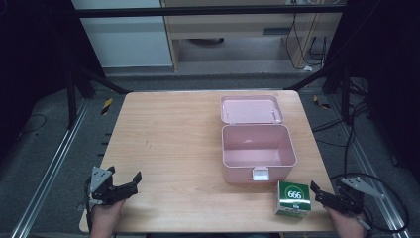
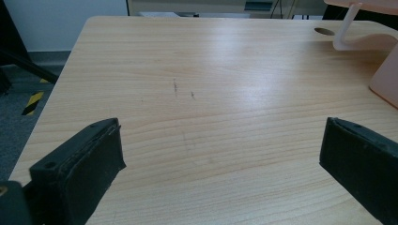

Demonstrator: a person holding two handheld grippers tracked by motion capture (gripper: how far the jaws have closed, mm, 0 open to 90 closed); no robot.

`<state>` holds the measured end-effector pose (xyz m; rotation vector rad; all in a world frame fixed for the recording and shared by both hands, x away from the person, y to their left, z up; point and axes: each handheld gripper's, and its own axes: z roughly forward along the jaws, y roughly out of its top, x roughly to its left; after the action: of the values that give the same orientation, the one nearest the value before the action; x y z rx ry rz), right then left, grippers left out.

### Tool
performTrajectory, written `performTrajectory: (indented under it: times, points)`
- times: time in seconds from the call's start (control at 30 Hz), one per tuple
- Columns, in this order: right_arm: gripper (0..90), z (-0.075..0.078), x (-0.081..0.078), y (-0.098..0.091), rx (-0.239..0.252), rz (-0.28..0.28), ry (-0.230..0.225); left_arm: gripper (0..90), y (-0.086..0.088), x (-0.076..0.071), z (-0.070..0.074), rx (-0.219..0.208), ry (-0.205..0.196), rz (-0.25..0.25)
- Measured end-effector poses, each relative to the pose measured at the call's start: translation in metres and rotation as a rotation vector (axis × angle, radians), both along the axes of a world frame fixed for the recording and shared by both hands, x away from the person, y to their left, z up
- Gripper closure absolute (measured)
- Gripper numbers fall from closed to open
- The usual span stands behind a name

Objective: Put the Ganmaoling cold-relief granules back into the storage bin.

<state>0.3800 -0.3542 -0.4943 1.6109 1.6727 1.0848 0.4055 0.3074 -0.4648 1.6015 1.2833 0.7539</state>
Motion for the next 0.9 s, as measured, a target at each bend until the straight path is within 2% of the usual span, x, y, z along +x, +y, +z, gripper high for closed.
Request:
performTrajectory:
  times: [0.13, 0.33, 0.37, 0.47, 0.6, 0.67, 0.7, 0.73, 0.77, 0.87, 0.9]
  points:
    - [5.9, 0.000, 0.000, -0.001, 0.010, -0.006, 0.009, 0.0, -0.001, 0.000, 0.000, 0.002, 0.001, -0.002]
    - [6.1, 0.006, 0.004, -0.004, 0.031, 0.007, 0.045, 0.0, 0.000, -0.001, -0.001, -0.019, 0.012, -0.017]
    - [6.0, 0.009, 0.005, -0.004, 0.023, 0.005, 0.070, 0.0, 0.000, -0.001, 0.000, -0.026, 0.010, -0.020]
    - [6.0, 0.011, 0.006, -0.006, 0.023, 0.014, 0.090, 0.0, -0.001, 0.000, 0.000, -0.021, 0.009, -0.023]
    - [5.9, 0.010, 0.008, -0.011, -0.024, 0.046, 0.165, 0.0, -0.003, -0.001, 0.000, -0.021, 0.012, -0.032]
    - [5.8, 0.010, 0.008, -0.013, -0.030, 0.061, 0.177, 0.0, -0.003, -0.001, 0.000, -0.021, 0.013, -0.033]
    - [4.9, 0.012, 0.009, -0.014, -0.048, 0.086, 0.213, 0.0, -0.003, 0.000, 0.000, -0.017, 0.008, -0.032]
    - [4.9, 0.012, 0.009, -0.014, -0.048, 0.086, 0.213, 0.0, -0.003, 0.000, 0.000, -0.017, 0.008, -0.032]
    - [3.8, 0.016, 0.010, -0.016, -0.086, 0.120, 0.246, 0.0, -0.003, 0.000, 0.000, -0.023, 0.013, -0.035]
    - [3.0, 0.020, 0.012, -0.017, -0.103, 0.152, 0.272, 0.0, -0.003, 0.000, 0.000, -0.025, 0.015, -0.035]
    - [1.1, 0.022, 0.013, -0.019, -0.121, 0.188, 0.313, 0.0, -0.003, 0.000, 0.000, -0.028, 0.017, -0.038]
